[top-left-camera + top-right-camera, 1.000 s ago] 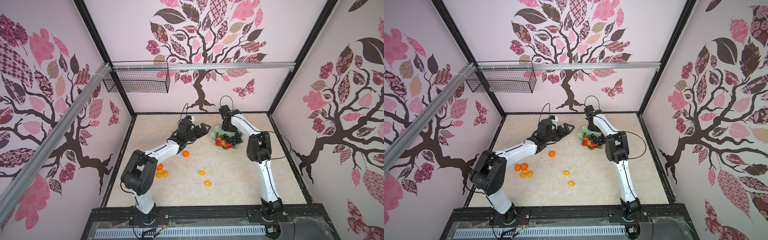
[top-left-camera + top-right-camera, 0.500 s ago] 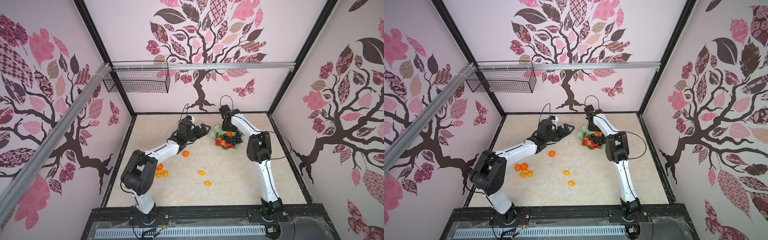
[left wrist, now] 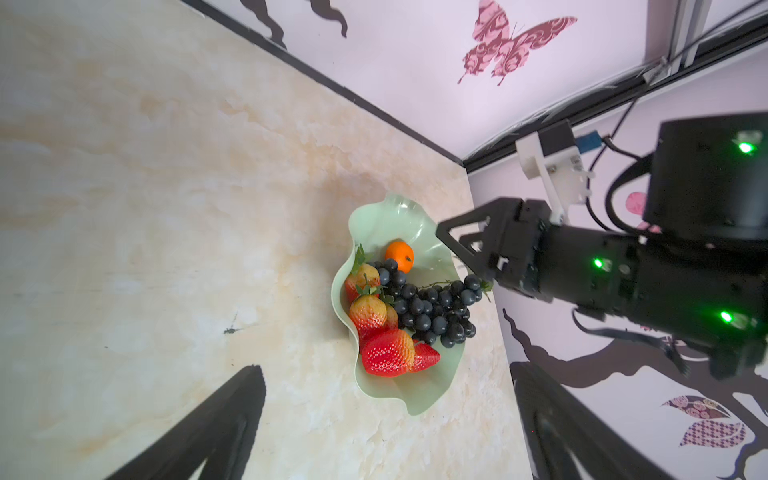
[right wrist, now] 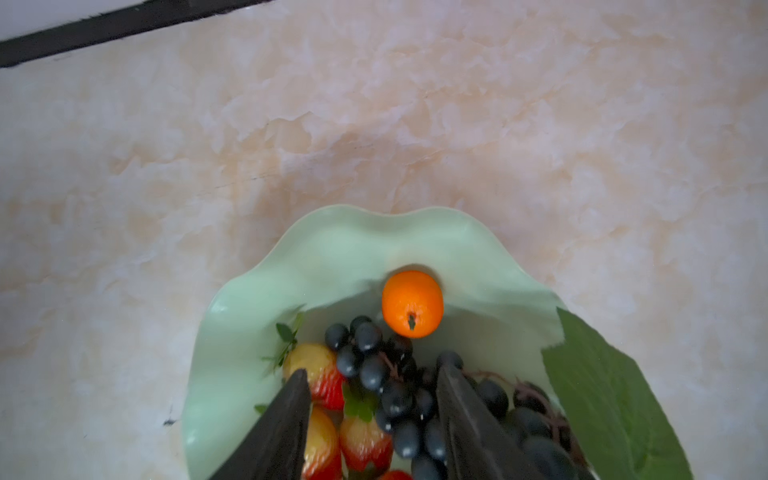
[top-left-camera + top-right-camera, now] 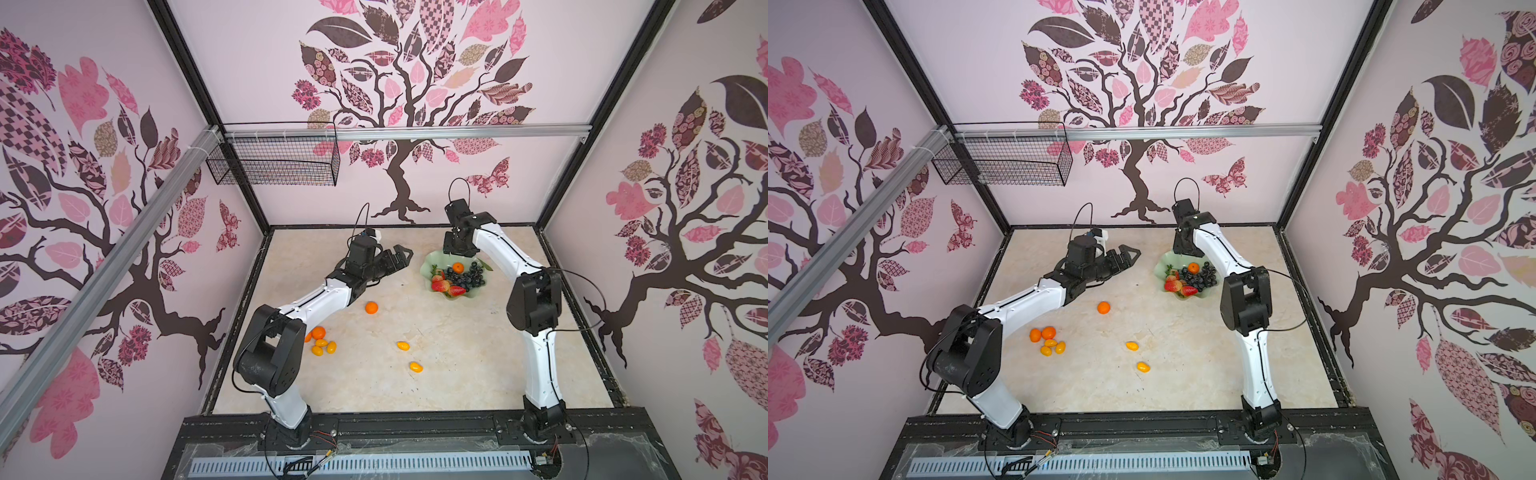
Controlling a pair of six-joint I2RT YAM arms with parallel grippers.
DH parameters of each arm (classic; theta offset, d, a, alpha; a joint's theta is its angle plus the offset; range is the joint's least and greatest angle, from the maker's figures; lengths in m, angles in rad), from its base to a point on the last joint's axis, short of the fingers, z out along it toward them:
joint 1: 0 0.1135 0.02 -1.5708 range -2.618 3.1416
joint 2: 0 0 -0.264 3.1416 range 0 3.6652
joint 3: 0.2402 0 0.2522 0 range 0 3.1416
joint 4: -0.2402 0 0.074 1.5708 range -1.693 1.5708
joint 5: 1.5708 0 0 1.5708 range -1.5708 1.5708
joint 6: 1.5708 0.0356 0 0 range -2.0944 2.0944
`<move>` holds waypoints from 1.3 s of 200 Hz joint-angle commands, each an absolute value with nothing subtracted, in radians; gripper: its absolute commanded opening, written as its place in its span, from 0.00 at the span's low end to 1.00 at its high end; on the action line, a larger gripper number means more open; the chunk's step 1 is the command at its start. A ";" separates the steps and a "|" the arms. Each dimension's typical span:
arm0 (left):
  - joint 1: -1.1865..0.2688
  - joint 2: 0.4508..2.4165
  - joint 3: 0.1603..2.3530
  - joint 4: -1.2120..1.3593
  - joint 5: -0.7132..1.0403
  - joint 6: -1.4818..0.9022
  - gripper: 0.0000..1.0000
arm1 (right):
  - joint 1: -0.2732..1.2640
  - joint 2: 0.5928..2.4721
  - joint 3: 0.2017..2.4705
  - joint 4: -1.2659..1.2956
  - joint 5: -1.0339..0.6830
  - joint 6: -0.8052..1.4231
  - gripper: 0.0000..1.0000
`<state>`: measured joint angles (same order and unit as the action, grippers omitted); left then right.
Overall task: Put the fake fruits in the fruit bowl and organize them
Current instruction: 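Lower the tangerine into the bowl and open the right gripper, then move the right gripper to the tangerine near the kumquats while the left gripper draws back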
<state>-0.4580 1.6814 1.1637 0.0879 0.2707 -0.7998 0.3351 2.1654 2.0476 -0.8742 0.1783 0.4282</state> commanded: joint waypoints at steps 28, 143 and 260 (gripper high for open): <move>-0.449 1.596 1.201 -0.075 0.154 -0.677 0.98 | 0.411 1.892 1.761 -0.669 0.015 0.429 0.55; -0.369 1.174 1.050 -0.563 -0.003 -0.655 0.98 | 0.736 1.918 1.660 -0.558 -0.024 0.408 0.57; 0.065 0.930 0.773 -0.649 0.393 -0.590 0.98 | 0.870 2.385 2.163 -0.825 -0.008 0.344 0.61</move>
